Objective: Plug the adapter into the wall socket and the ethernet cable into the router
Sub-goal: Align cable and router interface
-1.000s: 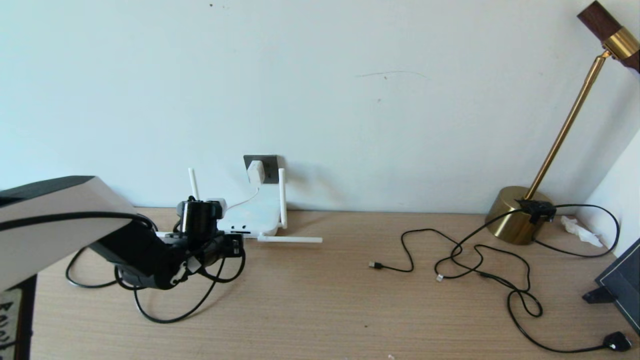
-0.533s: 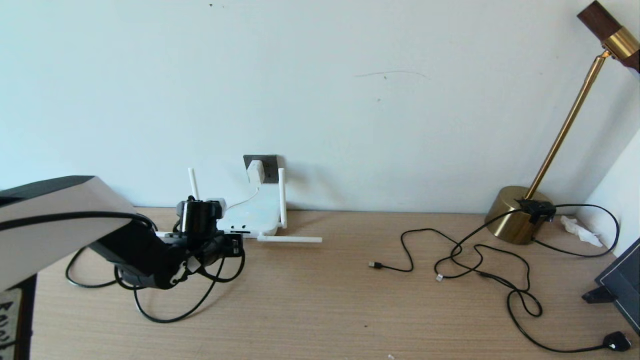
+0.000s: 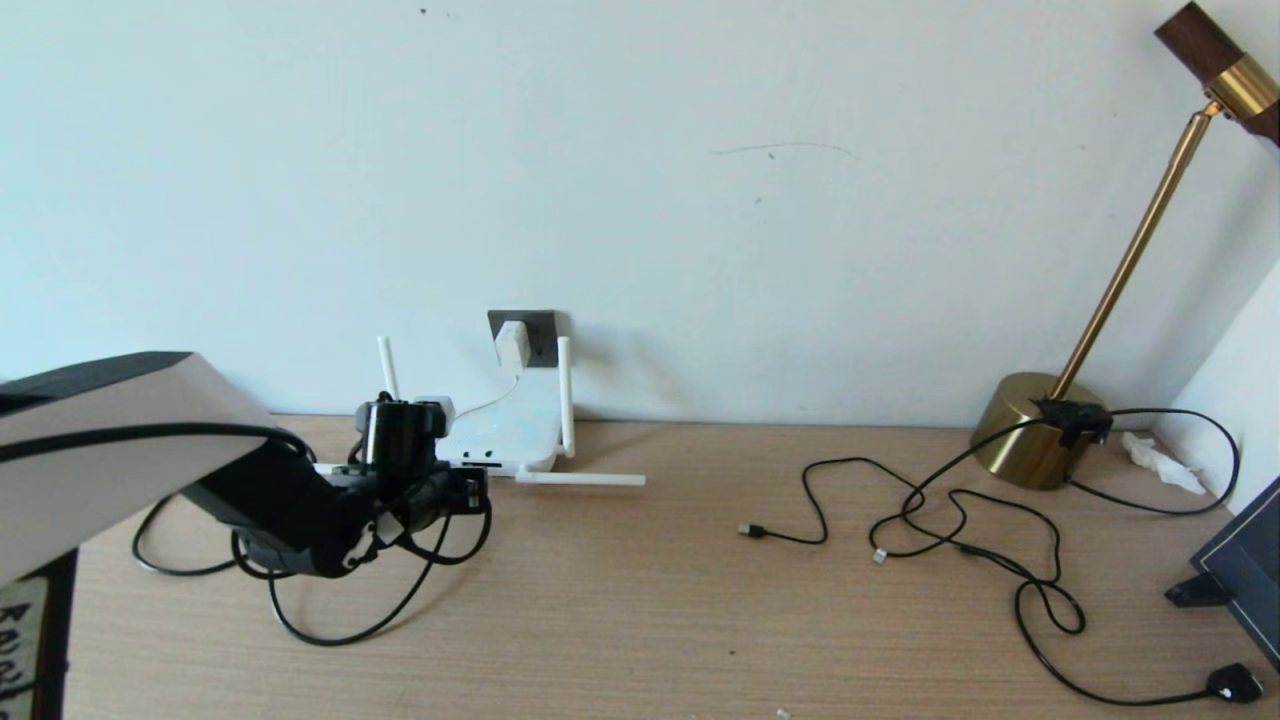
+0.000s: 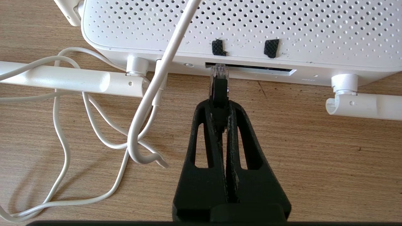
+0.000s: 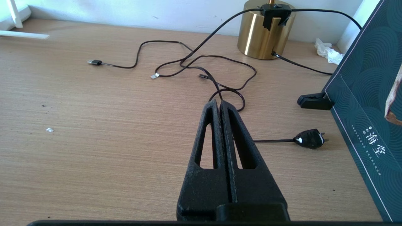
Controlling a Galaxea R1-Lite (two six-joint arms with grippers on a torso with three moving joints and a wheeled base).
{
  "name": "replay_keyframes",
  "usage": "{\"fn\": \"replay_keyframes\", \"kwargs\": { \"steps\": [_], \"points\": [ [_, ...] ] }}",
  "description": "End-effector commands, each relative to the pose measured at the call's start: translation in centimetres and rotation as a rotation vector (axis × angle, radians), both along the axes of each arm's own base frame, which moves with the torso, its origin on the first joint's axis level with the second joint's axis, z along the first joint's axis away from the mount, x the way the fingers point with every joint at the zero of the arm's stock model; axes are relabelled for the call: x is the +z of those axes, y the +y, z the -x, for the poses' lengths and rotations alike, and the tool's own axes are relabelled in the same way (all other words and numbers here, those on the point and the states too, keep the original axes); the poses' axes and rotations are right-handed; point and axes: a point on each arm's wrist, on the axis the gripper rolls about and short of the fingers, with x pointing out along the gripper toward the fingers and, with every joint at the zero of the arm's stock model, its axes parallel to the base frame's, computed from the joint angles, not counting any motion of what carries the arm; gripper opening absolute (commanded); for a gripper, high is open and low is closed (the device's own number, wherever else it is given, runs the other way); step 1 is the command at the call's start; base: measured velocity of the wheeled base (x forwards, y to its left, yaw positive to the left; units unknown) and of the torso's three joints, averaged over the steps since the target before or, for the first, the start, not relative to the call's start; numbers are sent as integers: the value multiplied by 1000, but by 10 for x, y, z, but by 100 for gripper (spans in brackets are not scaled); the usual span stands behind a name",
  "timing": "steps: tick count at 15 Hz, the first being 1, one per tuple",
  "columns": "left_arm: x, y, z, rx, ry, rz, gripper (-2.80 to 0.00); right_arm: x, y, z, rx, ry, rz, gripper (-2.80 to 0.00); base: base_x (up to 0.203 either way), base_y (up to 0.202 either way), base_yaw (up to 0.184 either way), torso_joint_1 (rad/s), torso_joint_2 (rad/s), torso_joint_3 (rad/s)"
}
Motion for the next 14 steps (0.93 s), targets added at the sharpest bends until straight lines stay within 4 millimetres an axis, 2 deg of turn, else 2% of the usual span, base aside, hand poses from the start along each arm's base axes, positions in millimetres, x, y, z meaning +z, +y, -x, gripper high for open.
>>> {"fn": "replay_keyframes", "kwargs": {
  "steps": [1,14],
  "points": [
    [1,0,-1,1,-8,1,-280,0,0,0,0,1,1,-280,0,0,0,0,0,0],
    [3,1,0,3,-12,2,-280,0,0,0,1,1,1,-280,0,0,0,0,0,0]
  ]
}}
